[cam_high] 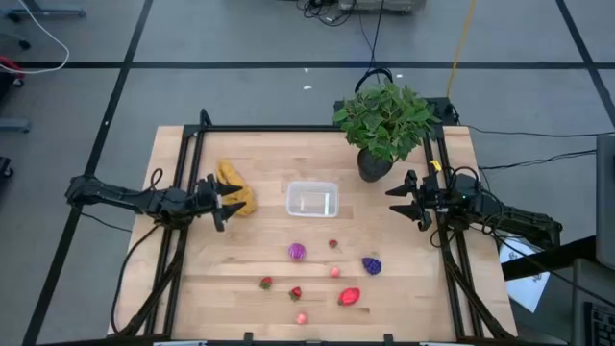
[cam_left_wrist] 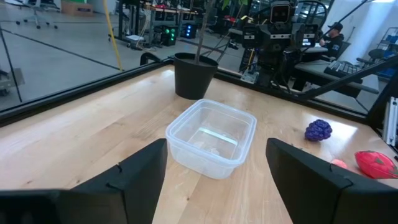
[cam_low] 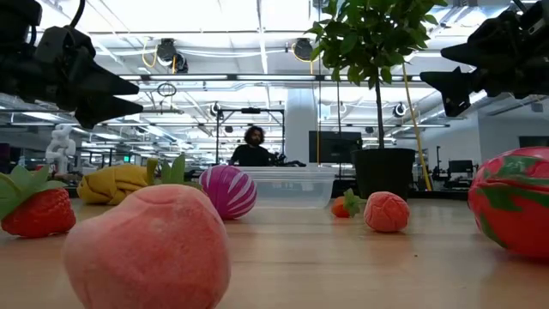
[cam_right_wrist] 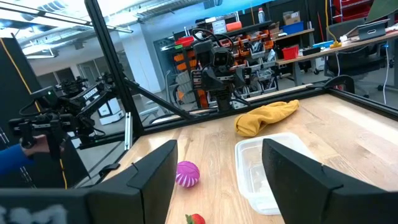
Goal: Pick and placing Produce into tupperware
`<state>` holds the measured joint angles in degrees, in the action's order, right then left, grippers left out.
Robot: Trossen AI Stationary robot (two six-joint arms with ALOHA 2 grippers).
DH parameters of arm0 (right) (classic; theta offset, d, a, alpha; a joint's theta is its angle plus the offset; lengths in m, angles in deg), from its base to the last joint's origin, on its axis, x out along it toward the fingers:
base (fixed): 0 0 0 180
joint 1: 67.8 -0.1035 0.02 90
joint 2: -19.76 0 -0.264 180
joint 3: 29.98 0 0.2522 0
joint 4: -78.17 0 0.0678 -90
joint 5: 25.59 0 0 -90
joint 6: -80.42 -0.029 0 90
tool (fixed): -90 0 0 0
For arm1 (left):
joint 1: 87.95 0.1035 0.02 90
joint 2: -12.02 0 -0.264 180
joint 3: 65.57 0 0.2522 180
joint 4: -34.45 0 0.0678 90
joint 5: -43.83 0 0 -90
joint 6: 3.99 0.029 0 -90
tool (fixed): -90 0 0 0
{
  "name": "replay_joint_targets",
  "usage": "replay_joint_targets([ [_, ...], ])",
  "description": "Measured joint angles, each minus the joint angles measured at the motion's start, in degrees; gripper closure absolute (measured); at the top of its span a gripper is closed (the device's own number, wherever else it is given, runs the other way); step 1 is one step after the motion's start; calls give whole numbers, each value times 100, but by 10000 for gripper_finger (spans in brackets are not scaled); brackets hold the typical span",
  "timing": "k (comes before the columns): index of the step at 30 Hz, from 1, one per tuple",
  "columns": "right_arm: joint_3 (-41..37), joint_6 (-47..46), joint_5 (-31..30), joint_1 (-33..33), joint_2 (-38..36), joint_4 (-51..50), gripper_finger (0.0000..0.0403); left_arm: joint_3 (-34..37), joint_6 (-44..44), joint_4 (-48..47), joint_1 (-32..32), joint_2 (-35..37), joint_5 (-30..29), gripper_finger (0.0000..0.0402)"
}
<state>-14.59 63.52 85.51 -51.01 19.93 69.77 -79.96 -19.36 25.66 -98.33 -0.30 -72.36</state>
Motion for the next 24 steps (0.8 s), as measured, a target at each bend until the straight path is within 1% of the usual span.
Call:
replay_joint_targets([
  [11, -1, 2, -20, 0, 1, 44, 177, 2, -9, 0, 0, 1, -39, 123],
  [14, -2, -2, -22, -2, 0, 44, 177, 1, -13, 0, 0, 1, 28, 123],
  [16, -1, -133, -22, -2, 2, 79, 177, 2, -13, 2, 0, -2, 32, 123],
  [21, -1, -691, -22, -1, 2, 509, 177, 1, 0, 6, 0, 1, 50, 123],
  [24, -2, -811, -7, -1, 2, 894, 177, 2, 7, 116, 0, -2, 52, 123],
])
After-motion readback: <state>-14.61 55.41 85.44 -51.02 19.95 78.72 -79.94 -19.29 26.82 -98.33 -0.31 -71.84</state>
